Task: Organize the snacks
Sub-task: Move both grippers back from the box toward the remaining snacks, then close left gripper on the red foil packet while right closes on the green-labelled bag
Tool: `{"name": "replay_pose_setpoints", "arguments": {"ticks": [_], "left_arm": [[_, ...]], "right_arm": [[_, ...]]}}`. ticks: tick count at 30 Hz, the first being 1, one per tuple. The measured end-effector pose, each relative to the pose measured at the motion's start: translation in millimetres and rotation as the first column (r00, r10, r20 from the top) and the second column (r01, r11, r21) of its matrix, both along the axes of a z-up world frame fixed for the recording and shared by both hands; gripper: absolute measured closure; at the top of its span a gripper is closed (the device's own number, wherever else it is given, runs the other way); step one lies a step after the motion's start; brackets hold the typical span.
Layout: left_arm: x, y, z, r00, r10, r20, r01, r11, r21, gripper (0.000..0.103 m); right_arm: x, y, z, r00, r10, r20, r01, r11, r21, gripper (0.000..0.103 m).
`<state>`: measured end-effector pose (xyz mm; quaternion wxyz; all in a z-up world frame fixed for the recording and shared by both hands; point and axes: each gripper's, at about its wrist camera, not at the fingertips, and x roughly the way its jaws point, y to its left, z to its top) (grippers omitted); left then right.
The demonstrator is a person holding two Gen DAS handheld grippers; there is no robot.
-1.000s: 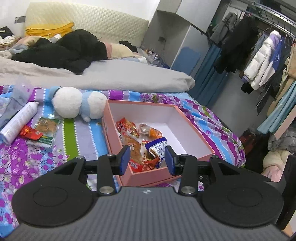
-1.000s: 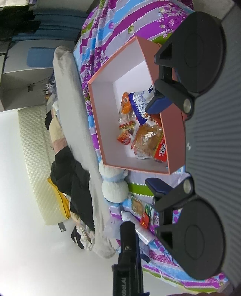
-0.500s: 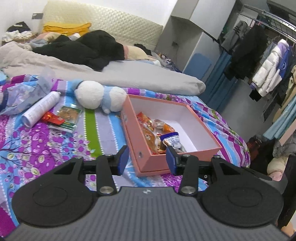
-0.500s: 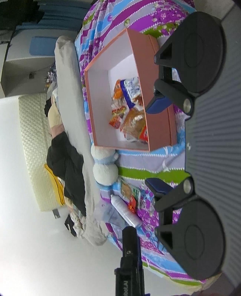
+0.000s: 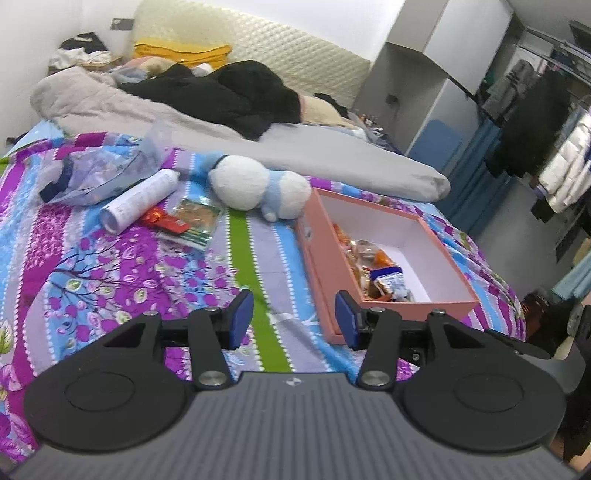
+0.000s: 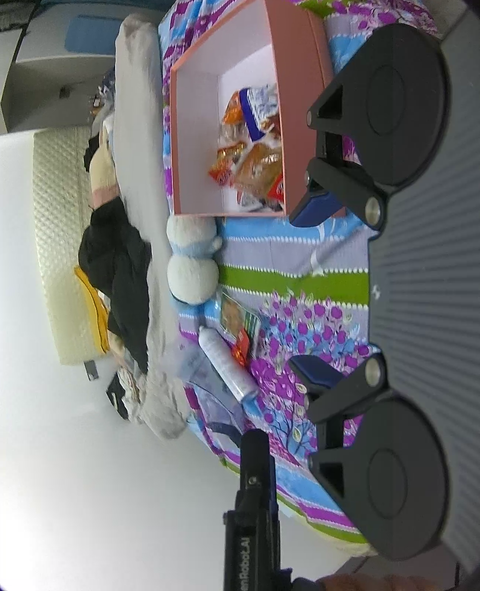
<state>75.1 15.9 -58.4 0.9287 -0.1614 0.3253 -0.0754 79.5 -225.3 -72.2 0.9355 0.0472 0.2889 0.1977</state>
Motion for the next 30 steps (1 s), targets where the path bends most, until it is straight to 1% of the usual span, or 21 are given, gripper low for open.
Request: {"name": "replay_pose_setpoints", "arguments": {"ticks": [7,15,21,28,30], "left_arm": [[17.9,21.1,-17.6,0.999,0.038,-0.034,-0.039,0.999,-0.016,0.045],[64.4,48.1,-49.2,0.991,0.097,-0.089,-0.099,0.995,-0.025,0.045],[108.3,72.0,-78.0,0.979,0.159,-0.124,-0.166,0.985,-0.044,0.045],[169.5,106.1,-126.2,0.959,0.225,-0.173,-0.242,0.967,-0.081,0.045],[186.0,116.6,-139.1,0.955,0.238,-0.175,-0.258,0.961,-0.100,0.045]], "right_arm": [[18.9,16.9,-2.6,1.000,0.028,-0.012,-0.028,1.000,-0.009,0.025],[58.5,35.7,-9.3,0.998,0.056,-0.026,-0.056,0.998,0.000,0.025],[103.9,53.2,-19.0,0.995,0.092,-0.048,-0.092,0.996,0.012,0.025],[169.0,85.3,-38.5,0.985,0.146,-0.091,-0.145,0.989,0.024,0.025],[190.8,96.0,-48.9,0.981,0.151,-0.121,-0.148,0.989,0.027,0.026]]}}
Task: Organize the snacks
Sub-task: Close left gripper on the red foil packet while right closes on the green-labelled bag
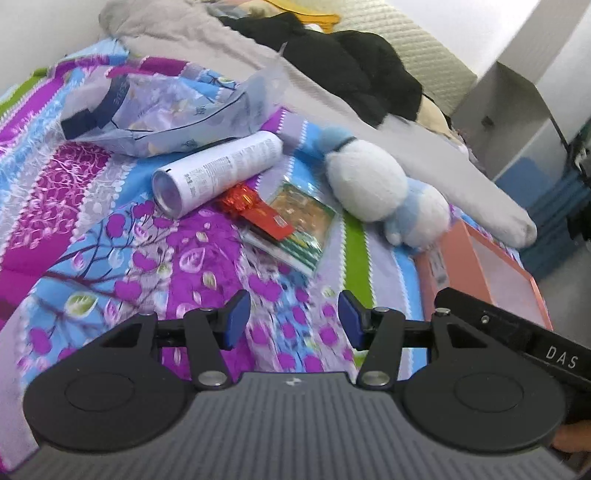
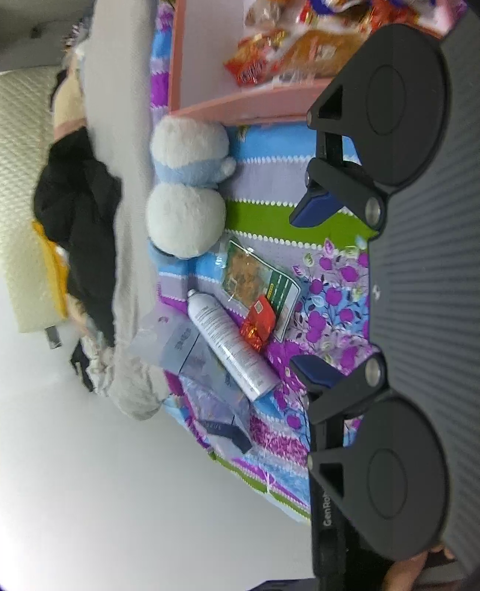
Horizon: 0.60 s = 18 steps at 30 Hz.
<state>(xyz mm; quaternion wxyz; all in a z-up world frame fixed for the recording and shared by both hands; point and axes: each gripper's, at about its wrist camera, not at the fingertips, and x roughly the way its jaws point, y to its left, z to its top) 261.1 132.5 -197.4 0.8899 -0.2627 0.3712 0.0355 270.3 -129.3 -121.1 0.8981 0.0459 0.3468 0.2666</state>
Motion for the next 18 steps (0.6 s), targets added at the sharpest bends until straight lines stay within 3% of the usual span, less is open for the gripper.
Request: {"name": "replay_pose_setpoints", "arguments": {"ticks": [5,12,18], "left_arm": [[42.3,22.5,-32.9,0.999,0.040,-0.018,-0.041,0.998,-0.051,0.045],[84.0,44.8,-74.1,0.996,0.088,-0.032,-0.093,0.974,-0.205,0.046],[102.4,57.7,-94.5,0.992,0.128,-0.013,-0.126,0.946,-0.299,0.056]], "right_arm": [[48.2,17.0,-29.5,0.997,-0.006,-0.080,0.009,1.000,0.030,0.026],[105.1,23.7,-76.1,0.968,-0.055,-0.243,0.093,0.985,0.144,0.027],[133.8,32.4,-102.6,0.949,-0.045,-0.312,0.110,0.975,0.193,0.038]]}}
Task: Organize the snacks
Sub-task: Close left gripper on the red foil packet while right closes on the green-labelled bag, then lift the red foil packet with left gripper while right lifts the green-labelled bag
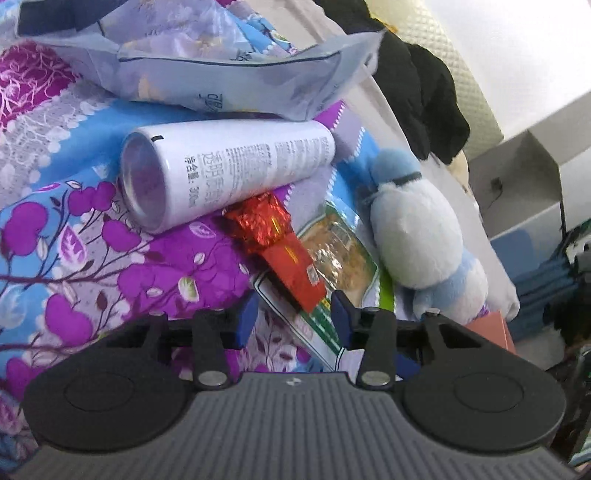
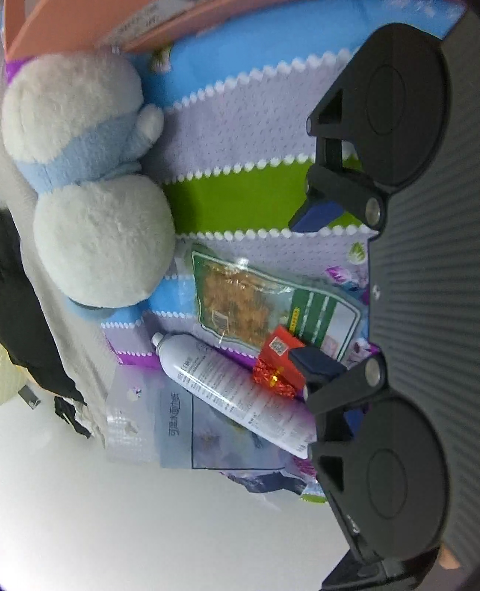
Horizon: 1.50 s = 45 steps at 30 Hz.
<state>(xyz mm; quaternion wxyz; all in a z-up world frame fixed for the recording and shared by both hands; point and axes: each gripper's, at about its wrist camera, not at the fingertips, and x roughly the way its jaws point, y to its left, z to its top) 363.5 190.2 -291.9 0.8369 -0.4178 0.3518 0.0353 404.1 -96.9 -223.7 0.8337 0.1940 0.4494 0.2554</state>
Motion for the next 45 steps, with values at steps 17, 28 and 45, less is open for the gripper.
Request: {"name": "replay_pose_setpoints", "arguments": {"ticks": [17,28,45], "left_arm": [[8.6,13.4,-21.1,0.999,0.050,-0.007,-0.051,0.984,-0.169,0.066],[20.3,3.1,-27.1,0.998,0.061,-0.012,-0.062,0.979,-0.193,0.088],[-26.8,-33.4,8.3,0.999,-0.048,0.002,0.048,0.992,-0.118,0.100]], "right_arm": [[44.2,-7.5,-40.4,0.974,-0.042,-0.222,0.100,0.961,0.259,0.080],[32.3,-10.5,-18.1,0.992,-0.035,-0.119,0.052,0.989,0.140,0.096],[-29.3,-33.5,13.9,0.997,-0.021,-0.070,0.021,1.000,-0.007,0.097]]}}
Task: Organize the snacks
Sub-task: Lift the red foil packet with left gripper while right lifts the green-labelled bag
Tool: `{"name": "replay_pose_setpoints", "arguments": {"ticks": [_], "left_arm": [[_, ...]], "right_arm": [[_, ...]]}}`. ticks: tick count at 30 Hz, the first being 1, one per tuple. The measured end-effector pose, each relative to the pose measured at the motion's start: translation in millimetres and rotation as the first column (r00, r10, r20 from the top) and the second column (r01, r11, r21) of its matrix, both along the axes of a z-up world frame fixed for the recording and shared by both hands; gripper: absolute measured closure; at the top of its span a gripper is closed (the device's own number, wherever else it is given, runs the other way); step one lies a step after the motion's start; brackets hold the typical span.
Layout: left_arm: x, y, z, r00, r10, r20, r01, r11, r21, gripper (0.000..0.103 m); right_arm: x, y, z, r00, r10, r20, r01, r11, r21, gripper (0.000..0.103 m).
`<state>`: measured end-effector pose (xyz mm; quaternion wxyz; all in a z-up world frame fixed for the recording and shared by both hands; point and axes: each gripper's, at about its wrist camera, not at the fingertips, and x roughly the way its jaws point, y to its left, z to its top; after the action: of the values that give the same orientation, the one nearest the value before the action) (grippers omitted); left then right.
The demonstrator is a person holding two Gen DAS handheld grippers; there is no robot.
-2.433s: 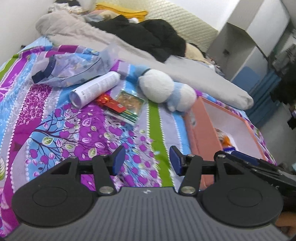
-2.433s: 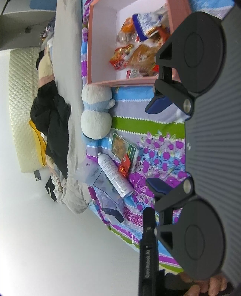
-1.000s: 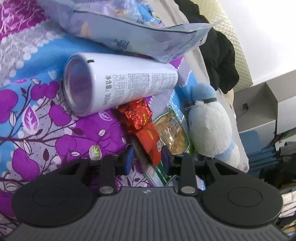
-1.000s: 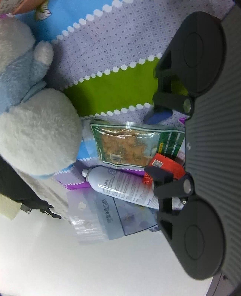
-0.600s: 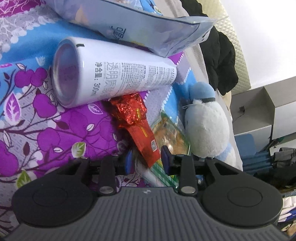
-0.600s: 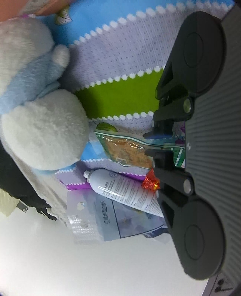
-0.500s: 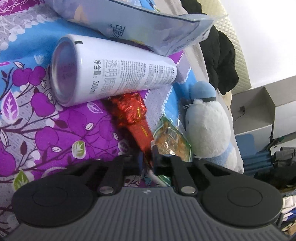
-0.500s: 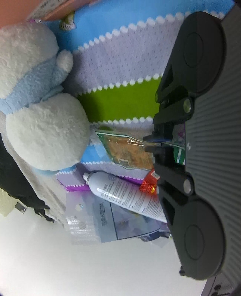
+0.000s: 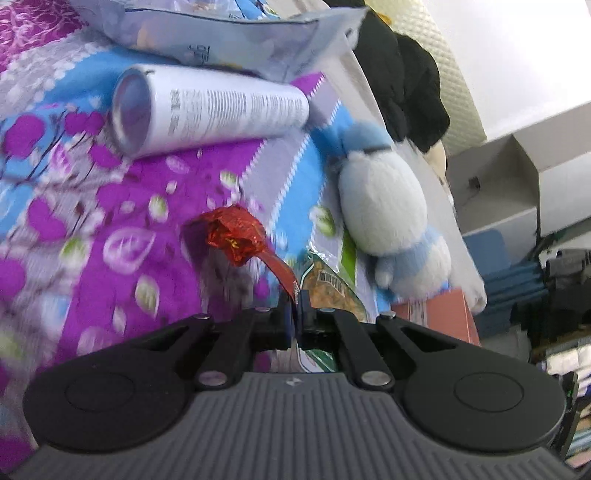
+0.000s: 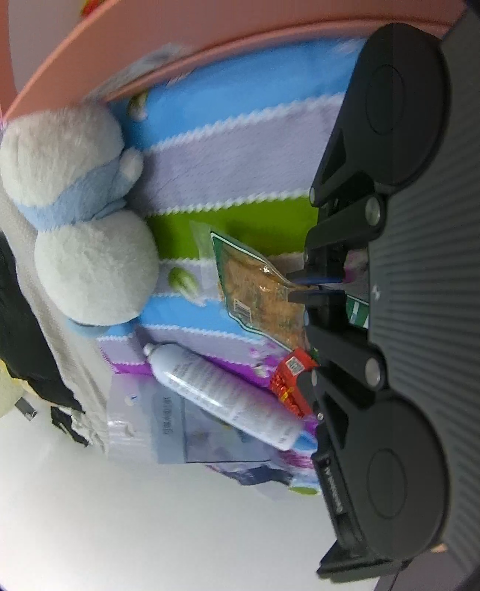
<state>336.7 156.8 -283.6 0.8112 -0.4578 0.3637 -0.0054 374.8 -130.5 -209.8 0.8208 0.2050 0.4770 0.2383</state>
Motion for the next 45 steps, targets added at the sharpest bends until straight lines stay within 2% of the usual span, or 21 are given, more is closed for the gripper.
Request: {"name": "replay_pose_setpoints", "arguments": {"ticks": [15,17,25,30,33,34,35,36,37,38,40,43,45], "left_arm": [[-120.8,-46.5,16.7,0.996,-0.089,-0.013,0.089,0.996,-0.005,0.100],[-132.9,-52.9,16.7,0.993,-0.116,-0.020,0.116,0.993,0.013,0.100],[-176.9,-64.3,6.5,0.980,-0.178,-0.094,0.181,0.983,0.020,0.100],[-194.9,-67.1,8.5,0.970,-0.201,-0.133,0.211,0.976,0.061,0.100],[-197.5,-67.7,6.3,0.963,-0.194,-0.187,0.213,0.973,0.085,0.099],[-198.5,-67.0,5.6,0.961,-0.192,-0.201,0.213,0.973,0.088,0.093],[-199.6,-66.4,5.5,0.959,-0.187,-0.214,0.210,0.973,0.091,0.075],[-200.0,-65.5,5.3,0.958,-0.181,-0.224,0.206,0.974,0.096,0.064],[-201.8,-64.4,5.9,0.959,-0.172,-0.226,0.199,0.975,0.102,0.045],[-203.7,-63.7,7.5,0.963,-0.165,-0.213,0.190,0.976,0.105,0.037],[-202.4,-65.0,11.7,0.965,-0.153,-0.212,0.183,0.974,0.131,0.028],[-200.6,-68.3,20.0,0.968,-0.126,-0.218,0.171,0.964,0.201,0.017],[-198.2,-69.6,23.3,0.969,-0.118,-0.218,0.168,0.960,0.224,0.016]], "right_arm": [[-123.2,-36.1,18.2,1.000,0.024,0.020,-0.022,0.995,-0.095,0.098],[-138.0,-39.8,18.8,0.999,0.024,0.022,-0.022,0.995,-0.099,0.098],[-192.1,-57.5,15.6,0.999,0.020,0.026,-0.016,0.989,-0.146,0.098],[-219.2,-73.3,6.9,0.999,0.010,0.036,-0.003,0.978,-0.207,0.094],[-228.4,-81.7,0.6,0.999,-0.002,0.042,0.012,0.976,-0.219,0.093],[-230.8,-84.2,-0.4,0.999,-0.005,0.048,0.015,0.976,-0.219,0.091],[-232.9,-85.9,-1.6,0.999,-0.008,0.052,0.019,0.974,-0.227,0.084],[-234.3,-87.0,-1.7,0.998,-0.009,0.056,0.022,0.970,-0.240,0.079],[-235.4,-87.9,-1.8,0.998,-0.012,0.062,0.027,0.968,-0.250,0.061],[-236.5,-89.0,-1.2,0.997,-0.017,0.071,0.034,0.967,-0.252,0.041],[-237.9,-90.3,0.9,0.994,-0.029,0.101,0.053,0.967,-0.248,0.024],[-236.3,-86.9,1.8,0.990,-0.034,0.137,0.070,0.963,-0.261,0.023],[-233.8,-83.4,0.3,0.989,-0.036,0.143,0.072,0.966,-0.249,0.022]]}}
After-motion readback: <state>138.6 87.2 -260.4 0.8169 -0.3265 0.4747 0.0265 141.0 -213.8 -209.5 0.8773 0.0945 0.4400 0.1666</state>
